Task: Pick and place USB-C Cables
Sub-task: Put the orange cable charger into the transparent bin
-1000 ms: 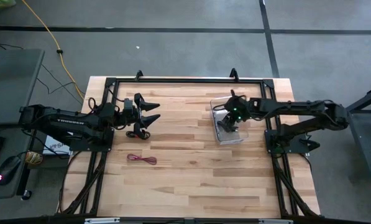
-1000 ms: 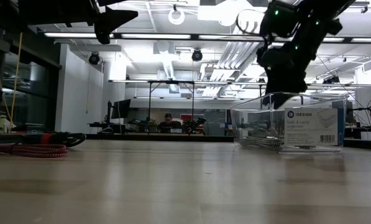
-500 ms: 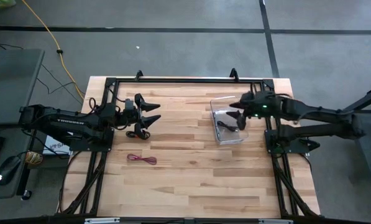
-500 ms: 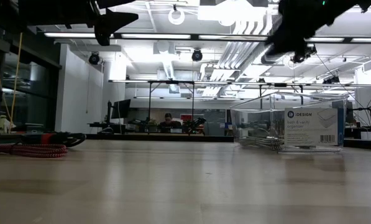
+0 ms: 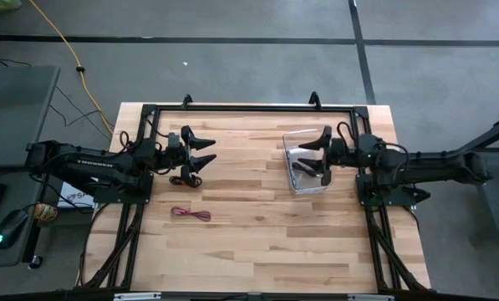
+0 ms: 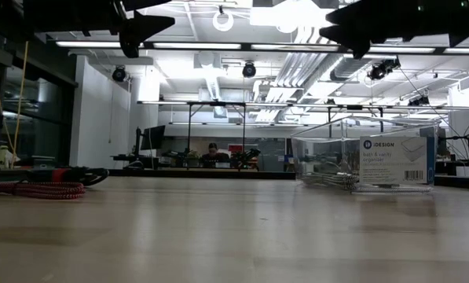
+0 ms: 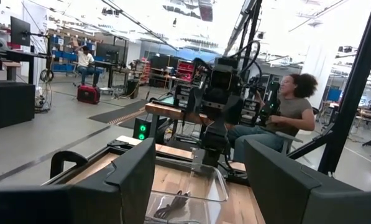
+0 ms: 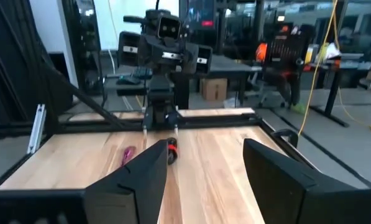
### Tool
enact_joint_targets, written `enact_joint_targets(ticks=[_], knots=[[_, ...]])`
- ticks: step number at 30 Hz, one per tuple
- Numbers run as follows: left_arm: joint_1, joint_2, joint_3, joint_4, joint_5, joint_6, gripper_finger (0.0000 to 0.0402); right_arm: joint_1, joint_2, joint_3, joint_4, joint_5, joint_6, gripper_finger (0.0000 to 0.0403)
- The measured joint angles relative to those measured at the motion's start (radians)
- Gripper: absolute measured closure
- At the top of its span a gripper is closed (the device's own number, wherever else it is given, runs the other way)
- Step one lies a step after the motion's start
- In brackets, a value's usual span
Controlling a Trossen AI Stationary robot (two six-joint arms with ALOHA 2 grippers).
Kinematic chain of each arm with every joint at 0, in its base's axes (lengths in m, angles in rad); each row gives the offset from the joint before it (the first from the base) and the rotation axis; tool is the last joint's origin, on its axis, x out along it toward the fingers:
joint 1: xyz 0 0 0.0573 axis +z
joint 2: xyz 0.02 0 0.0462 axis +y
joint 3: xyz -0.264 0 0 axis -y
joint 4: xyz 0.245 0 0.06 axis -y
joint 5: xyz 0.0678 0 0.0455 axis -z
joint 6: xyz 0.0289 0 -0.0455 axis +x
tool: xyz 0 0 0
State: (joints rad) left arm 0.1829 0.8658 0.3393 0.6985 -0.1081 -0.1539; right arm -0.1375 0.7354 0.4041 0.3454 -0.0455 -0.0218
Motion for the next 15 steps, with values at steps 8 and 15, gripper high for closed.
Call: enact_joint_targets(ticks=[8,15], knots=[[0.000,0.000,0.000,-0.022,0.000,0.015,0.0179,-0.002,0.001,-0.058,0.108,0.011,0.045,0.0201],[0.000,0.000,0.000,-0.022,0.000,0.019,0.0179,-0.002,0.001,-0.058,0.192,0.016,0.070,0.0201]])
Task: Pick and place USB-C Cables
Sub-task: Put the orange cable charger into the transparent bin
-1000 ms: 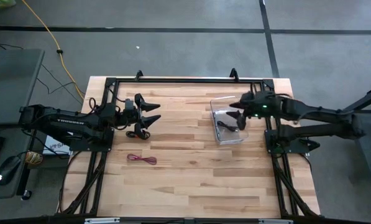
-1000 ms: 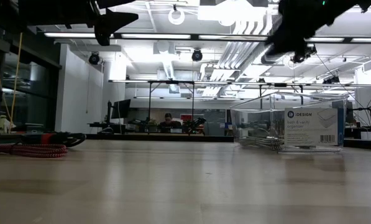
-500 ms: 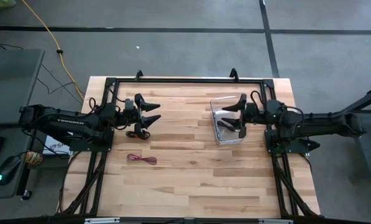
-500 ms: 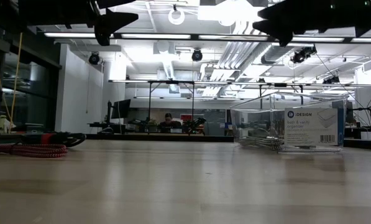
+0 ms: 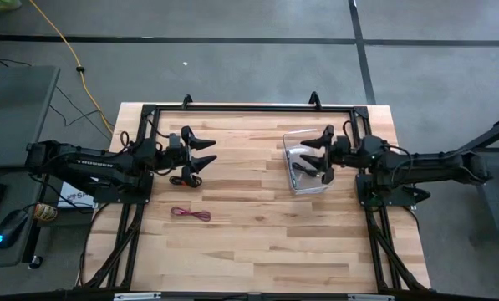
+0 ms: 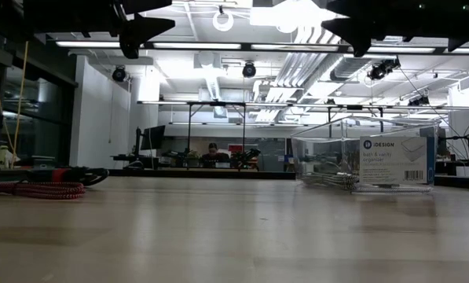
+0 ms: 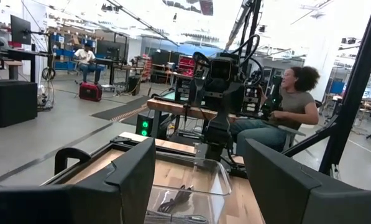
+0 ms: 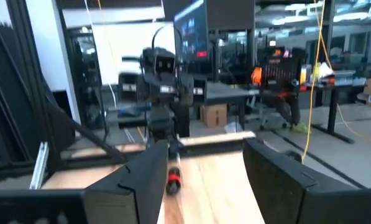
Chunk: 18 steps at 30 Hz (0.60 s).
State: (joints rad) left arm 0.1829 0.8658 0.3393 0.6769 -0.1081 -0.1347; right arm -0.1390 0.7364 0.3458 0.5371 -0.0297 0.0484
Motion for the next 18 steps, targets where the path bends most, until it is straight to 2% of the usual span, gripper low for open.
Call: enact_joint_targets(ticks=[18], knots=[[0.000,-0.020,0.001,-0.043,0.008,0.034,0.0179,0.000,0.003,0.000,0.011,0.000,0.043,0.0201]])
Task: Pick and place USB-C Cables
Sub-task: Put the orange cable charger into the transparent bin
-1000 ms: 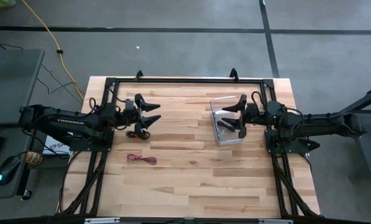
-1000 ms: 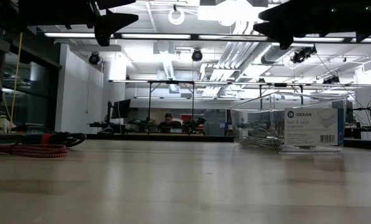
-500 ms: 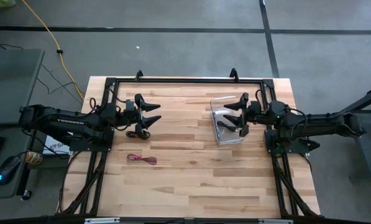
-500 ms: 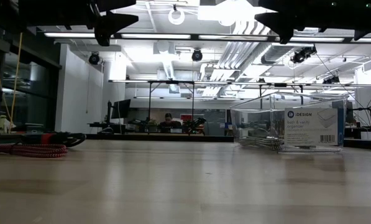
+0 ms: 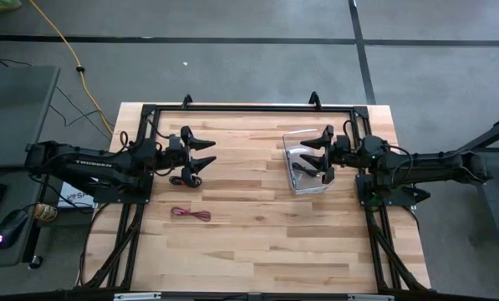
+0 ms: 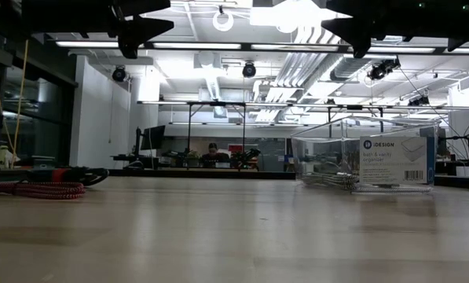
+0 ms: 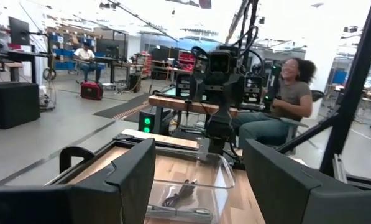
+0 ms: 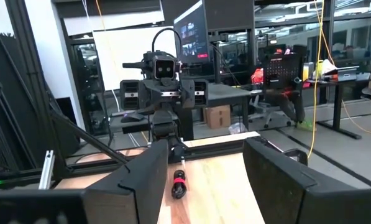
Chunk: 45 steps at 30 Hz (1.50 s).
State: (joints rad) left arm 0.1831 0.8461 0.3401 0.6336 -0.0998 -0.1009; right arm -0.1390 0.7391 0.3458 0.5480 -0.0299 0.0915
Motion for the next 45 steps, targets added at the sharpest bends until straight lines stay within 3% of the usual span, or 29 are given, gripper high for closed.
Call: enact_joint_targets(ticks=[9,18,30,32,39,45], knots=[[0.000,-0.059,0.005,-0.112,0.052,-0.028,0.0179,0.000,0.000,0.000,-0.002,0.000,-0.002,0.0201],[0.000,-0.070,0.120,-0.523,0.052,-0.045,0.0179,0.000,0.000,0.000,-0.001,0.000,-0.006,0.0201],[0.000,-0.069,0.128,-0.662,0.120,-0.045,0.0179,0.000,0.000,0.000,-0.001,0.000,-0.006,0.0201],[0.000,-0.069,0.149,-0.757,0.141,-0.046,0.0179,0.000,0.000,0.000,-0.001,0.000,-0.019,0.0201],[-0.011,-0.046,0.290,-1.313,0.144,-0.165,0.0179,0.000,0.000,0.000,0.004,0.000,-0.028,0.0201],[-0.085,-0.016,0.267,-1.491,0.136,-0.266,0.0179,0.000,0.000,0.000,0.010,0.000,-0.028,0.0201]])
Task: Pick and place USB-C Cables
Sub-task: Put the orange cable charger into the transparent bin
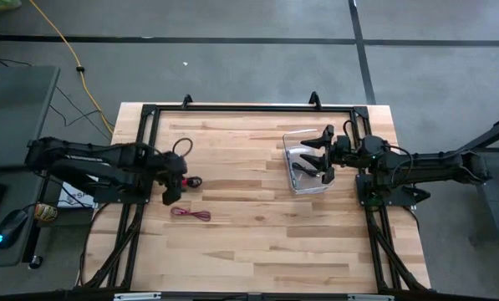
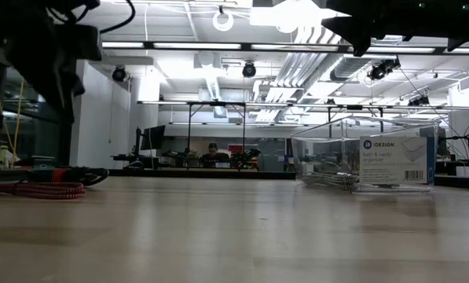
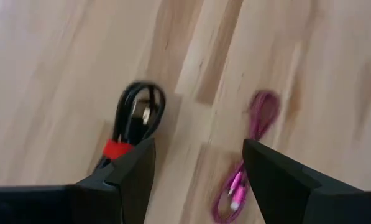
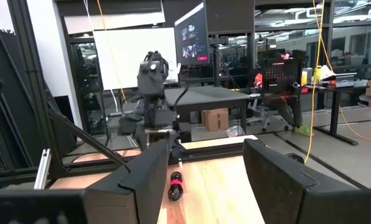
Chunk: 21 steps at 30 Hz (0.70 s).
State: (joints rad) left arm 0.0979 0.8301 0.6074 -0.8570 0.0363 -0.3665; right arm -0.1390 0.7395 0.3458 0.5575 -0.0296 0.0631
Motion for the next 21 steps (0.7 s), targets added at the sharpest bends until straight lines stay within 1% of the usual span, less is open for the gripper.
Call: enact_joint_targets(ticks=[6,8,14,18,21], knots=[[-0.042,0.058,-0.024,0.013,-0.063,-0.061,0.0179,0.000,0.000,0.000,0.001,0.000,0.000,0.0201],[-0.047,0.090,-0.024,0.015,-0.091,-0.072,0.0179,0.000,0.000,0.000,0.001,0.000,0.000,0.0201],[-0.047,0.219,-0.024,0.026,-0.124,-0.079,0.0179,0.000,0.000,0.000,0.001,0.000,0.000,0.0201],[-0.047,0.314,-0.024,0.025,-0.184,-0.103,0.0179,0.000,0.000,0.000,0.001,0.000,0.008,0.0201],[-0.047,0.374,-0.024,0.024,-0.257,-0.132,0.0179,0.000,0.000,0.000,0.001,0.000,0.008,0.0201]])
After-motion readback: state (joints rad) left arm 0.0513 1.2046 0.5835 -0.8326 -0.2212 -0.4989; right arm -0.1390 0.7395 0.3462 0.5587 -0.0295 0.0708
